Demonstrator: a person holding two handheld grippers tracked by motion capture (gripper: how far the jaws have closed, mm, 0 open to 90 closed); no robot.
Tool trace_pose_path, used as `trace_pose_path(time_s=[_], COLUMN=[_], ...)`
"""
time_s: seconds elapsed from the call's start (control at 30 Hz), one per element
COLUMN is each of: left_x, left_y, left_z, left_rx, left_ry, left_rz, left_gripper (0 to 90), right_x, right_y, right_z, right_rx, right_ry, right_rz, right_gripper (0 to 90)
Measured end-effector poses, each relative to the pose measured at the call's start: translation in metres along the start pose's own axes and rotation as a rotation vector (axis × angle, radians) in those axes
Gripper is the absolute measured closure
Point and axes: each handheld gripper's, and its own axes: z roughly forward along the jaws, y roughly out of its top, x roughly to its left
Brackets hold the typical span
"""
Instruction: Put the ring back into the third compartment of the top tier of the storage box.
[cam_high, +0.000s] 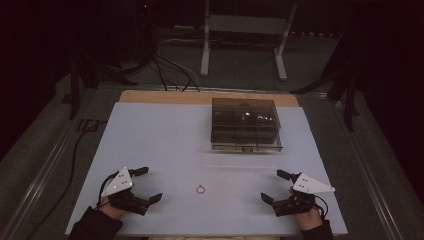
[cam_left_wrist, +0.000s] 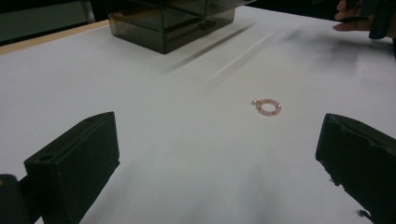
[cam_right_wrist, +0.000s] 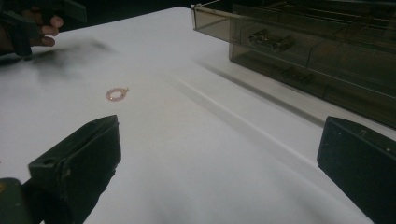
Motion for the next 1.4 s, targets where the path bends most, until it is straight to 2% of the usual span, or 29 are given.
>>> trace_pose_path(time_s=[0.33,0.43,0.5,0.6,0.73,0.83,0.93,1.03,1.23,1.4], left_x=[0.001,0.000,0.001,0.001,0.001,0.000,0.001,0.001,0.001,0.001], left_y=[0.000,0.000,-0.001,0.000,0.000,0.000,0.001,0.001,0.000,0.000], left_z=[0.002,0.001,0.001,0.000,0.000,0.000,-0.001,-0.001,0.000,0.000], left_rx=[0.008,0.005,0.005,-0.003,-0.006,-0.014,-0.031,-0.024,-0.019,-0.019], left_ry=[-0.001,-0.001,0.001,0.004,0.001,0.011,0.005,0.009,-0.004,-0.001], left_rz=[-0.007,-0.009,-0.013,-0.014,-0.015,0.000,-0.015,-0.012,-0.011,-0.015], left_gripper=[0.6,0.6,0.6,0.6,0.7,0.7,0.6,0.6,0.7,0.6], right_x=[0.000,0.000,0.002,0.006,0.004,0.005,0.005,0.006,0.008,0.013], right_y=[0.000,0.000,0.002,0.002,0.001,0.002,0.003,0.005,0.011,0.017], right_z=[0.000,0.001,0.000,0.001,0.004,0.005,0.004,0.003,-0.001,-0.002], right_rx=[-0.005,0.008,0.014,0.021,0.038,0.042,0.036,0.038,0.002,0.002], right_ry=[-0.025,-0.033,-0.023,-0.028,-0.008,-0.008,-0.008,-0.008,0.002,-0.007], right_rz=[-0.008,-0.008,0.012,-0.009,0.008,0.010,0.017,0.019,0.029,0.010], right_gripper=[0.0,0.0,0.0,0.0,0.0,0.0,0.0,0.0,0.0,0.0])
